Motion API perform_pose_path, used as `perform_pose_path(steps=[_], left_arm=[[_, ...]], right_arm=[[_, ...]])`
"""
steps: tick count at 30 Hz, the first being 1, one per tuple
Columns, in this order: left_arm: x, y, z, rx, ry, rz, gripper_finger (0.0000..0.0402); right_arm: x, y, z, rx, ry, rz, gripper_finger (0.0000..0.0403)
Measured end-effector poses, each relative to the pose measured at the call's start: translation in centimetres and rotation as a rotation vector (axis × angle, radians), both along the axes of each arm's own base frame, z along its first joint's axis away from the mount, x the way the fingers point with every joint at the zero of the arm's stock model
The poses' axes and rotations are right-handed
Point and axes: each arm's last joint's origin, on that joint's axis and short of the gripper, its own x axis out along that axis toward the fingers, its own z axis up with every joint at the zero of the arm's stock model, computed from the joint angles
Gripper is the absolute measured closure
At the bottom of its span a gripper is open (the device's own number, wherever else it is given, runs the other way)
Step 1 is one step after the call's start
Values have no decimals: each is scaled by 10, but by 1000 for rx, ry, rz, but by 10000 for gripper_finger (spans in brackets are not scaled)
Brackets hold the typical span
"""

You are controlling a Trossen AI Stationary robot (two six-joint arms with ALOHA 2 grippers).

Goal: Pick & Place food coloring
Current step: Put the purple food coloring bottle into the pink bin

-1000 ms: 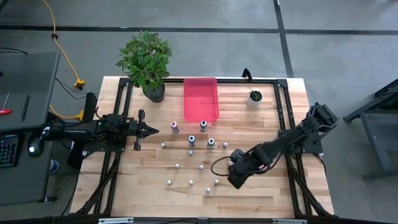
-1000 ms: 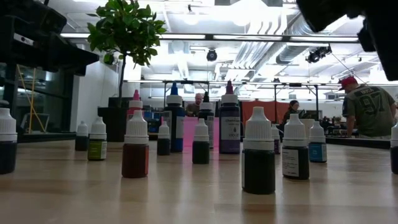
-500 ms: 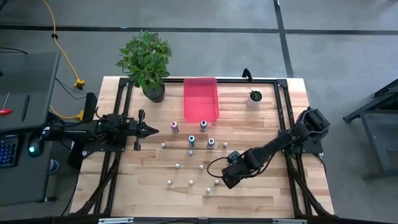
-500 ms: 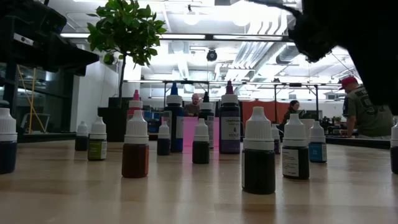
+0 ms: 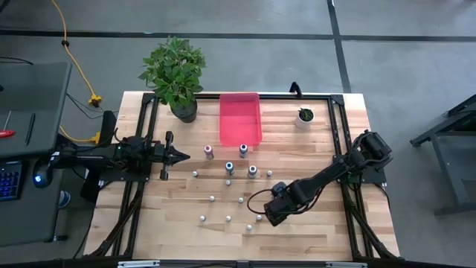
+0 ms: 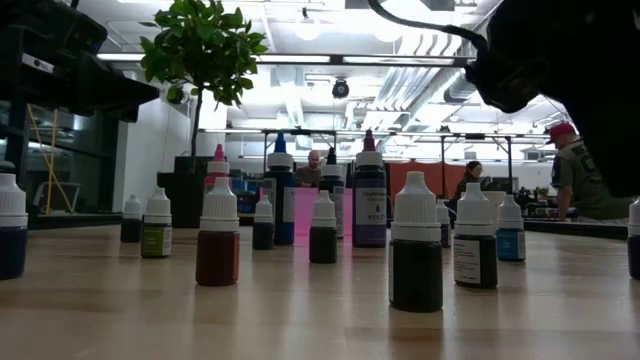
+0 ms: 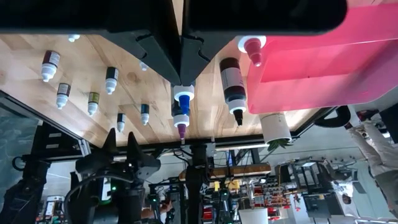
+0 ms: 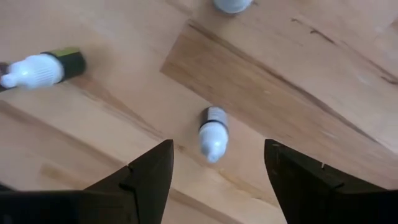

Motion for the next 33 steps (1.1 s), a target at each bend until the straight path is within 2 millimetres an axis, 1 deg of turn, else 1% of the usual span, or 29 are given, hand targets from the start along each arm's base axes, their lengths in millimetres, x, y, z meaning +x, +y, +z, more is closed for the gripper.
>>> perform_pose_path(steps=[7,15,18,27,33], left_arm=[[0,0,0,0,0,0,401],[0,0,0,0,0,0,401],[0,0,0,0,0,0,401],[0,0,0,0,0,0,401],[0,0,0,0,0,0,401]], right_arm=[[-2,0,-13,35,-6,-12,163],[-2,0,-14,22,-12,-14,168],[-2,0,-14,22,-12,-13,187],[-1,0,-14,32,-20,13,265],[-2,0,-14,31,-20,17,290]])
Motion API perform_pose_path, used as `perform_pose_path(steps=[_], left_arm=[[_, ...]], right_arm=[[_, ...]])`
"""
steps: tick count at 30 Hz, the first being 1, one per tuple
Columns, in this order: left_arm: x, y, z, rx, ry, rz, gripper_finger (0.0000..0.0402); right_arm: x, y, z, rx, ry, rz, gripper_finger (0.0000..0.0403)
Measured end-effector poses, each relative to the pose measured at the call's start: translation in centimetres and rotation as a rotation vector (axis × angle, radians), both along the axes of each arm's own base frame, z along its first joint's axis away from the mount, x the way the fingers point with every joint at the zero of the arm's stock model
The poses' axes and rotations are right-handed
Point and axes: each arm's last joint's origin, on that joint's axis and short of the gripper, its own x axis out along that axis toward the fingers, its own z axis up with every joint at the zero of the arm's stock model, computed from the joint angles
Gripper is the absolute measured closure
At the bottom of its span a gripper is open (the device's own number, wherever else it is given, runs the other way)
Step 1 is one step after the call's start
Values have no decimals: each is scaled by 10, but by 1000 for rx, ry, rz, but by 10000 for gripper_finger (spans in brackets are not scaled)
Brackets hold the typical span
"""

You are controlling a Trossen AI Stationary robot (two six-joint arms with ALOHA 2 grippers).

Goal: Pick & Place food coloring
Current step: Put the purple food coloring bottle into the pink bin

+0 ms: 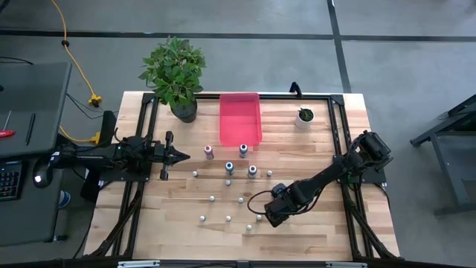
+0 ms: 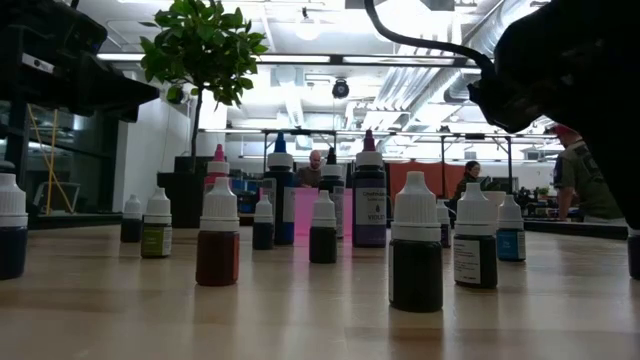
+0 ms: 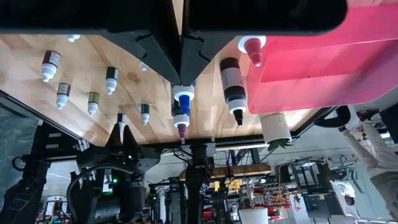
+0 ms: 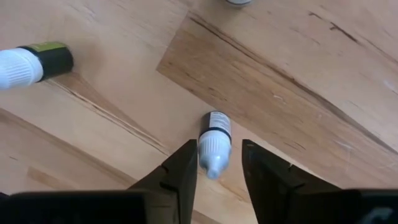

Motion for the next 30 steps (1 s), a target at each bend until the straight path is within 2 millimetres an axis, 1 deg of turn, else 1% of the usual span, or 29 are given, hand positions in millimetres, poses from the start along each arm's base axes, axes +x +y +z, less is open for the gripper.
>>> perform_pose_path(steps=[17,26,30], left_arm=[[0,0,0,0,0,0,401],[0,0,0,0,0,0,401],[0,0,0,0,0,0,401]], right_arm=[[0,0,0,4,-4,33,338],[0,0,1,5,-7,34,344],[-2,-1,8,12,-26,34,344]])
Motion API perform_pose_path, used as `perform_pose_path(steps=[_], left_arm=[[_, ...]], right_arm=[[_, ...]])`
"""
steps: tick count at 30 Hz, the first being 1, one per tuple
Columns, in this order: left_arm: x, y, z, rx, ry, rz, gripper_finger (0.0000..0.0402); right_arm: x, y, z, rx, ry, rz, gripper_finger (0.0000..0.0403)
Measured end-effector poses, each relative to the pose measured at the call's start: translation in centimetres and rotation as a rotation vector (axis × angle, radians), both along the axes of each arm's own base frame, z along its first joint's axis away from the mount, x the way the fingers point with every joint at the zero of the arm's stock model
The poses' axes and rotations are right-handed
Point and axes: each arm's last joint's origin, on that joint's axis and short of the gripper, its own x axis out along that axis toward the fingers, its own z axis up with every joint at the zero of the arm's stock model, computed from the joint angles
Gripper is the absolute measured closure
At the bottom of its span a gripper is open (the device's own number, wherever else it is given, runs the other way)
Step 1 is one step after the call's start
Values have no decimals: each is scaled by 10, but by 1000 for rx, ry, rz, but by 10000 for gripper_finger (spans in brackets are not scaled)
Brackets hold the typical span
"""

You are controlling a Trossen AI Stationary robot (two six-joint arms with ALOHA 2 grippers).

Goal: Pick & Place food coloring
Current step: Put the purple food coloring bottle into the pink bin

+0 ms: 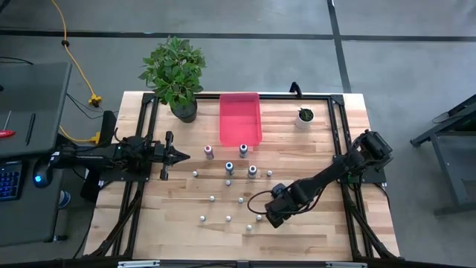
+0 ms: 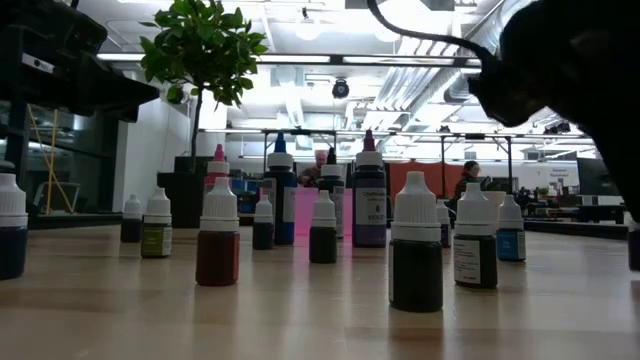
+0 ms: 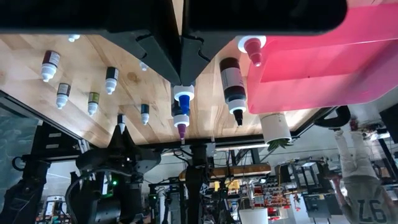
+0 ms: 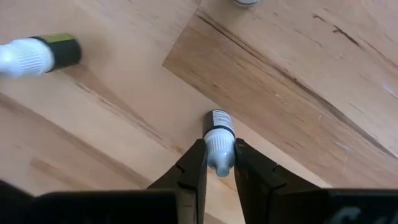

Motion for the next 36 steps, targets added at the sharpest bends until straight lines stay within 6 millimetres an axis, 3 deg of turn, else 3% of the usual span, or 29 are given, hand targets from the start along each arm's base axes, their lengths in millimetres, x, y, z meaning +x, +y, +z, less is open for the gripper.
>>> perform_pose_path(steps=[6,11,18,28,36], left_arm=[[0,0,0,0,0,0,401],[0,0,0,0,0,0,401],[0,0,0,0,0,0,401],[0,0,0,0,0,0,401],[0,0,0,0,0,0,401]], right_arm=[[-5,-3,20,29,-53,0,345],[-15,-10,53,30,-173,9,345],[-21,-45,107,-29,-452,-2,346],[-1,-103,206,-323,-612,165,346],[43,-160,265,-566,-616,354,346]])
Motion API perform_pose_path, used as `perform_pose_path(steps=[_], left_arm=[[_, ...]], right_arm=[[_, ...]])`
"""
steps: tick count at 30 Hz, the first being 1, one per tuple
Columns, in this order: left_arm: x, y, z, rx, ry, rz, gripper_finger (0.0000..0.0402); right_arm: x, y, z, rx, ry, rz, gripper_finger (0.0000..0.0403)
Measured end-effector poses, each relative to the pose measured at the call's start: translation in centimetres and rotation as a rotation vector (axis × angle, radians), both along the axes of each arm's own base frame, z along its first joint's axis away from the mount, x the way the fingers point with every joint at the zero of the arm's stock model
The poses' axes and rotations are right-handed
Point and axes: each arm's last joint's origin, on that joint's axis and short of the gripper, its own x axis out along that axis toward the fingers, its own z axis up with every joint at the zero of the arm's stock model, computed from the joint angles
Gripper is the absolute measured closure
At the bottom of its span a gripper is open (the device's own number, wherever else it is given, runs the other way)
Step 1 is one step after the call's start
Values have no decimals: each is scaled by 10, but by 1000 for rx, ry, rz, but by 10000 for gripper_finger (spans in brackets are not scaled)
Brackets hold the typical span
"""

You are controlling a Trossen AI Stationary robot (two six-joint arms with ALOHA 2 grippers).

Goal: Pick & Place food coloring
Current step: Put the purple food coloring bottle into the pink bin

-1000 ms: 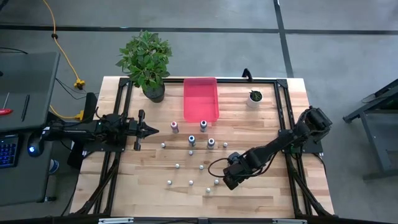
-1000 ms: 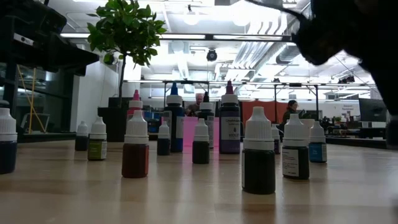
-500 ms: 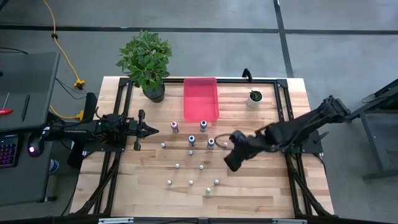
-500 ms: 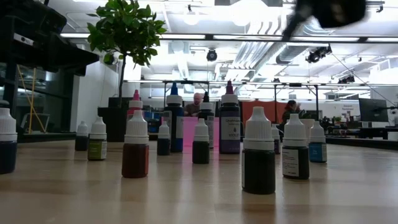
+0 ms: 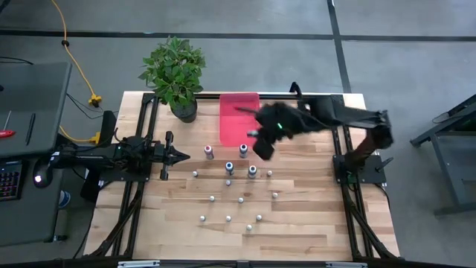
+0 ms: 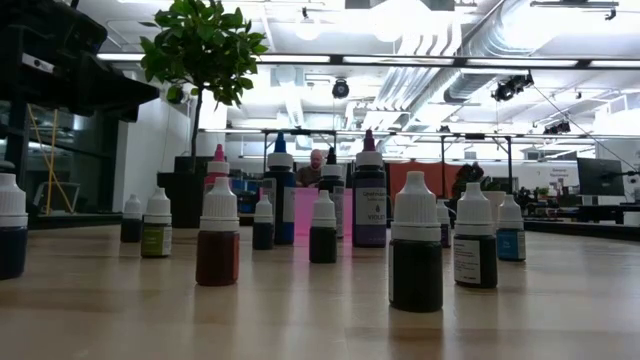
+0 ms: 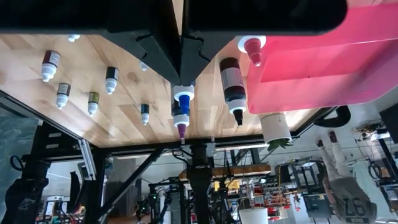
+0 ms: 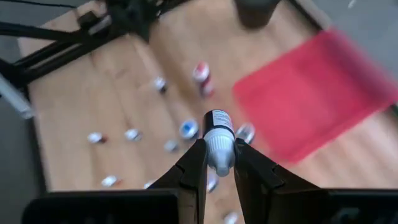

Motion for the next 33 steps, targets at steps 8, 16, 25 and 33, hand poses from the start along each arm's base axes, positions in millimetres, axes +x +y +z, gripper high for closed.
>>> perform_pose_path(steps=[8,16,25,33], left_arm=[[0,0,0,0,0,0,401],[0,0,0,0,0,0,401],[0,0,0,0,0,0,401],[0,0,0,0,-1,0,401]], right_arm=[[37,-72,-7,-271,99,-21,346],[47,-148,-84,-184,252,-225,346],[54,-199,-149,-11,215,-323,346],[79,-235,-150,52,347,-265,346]])
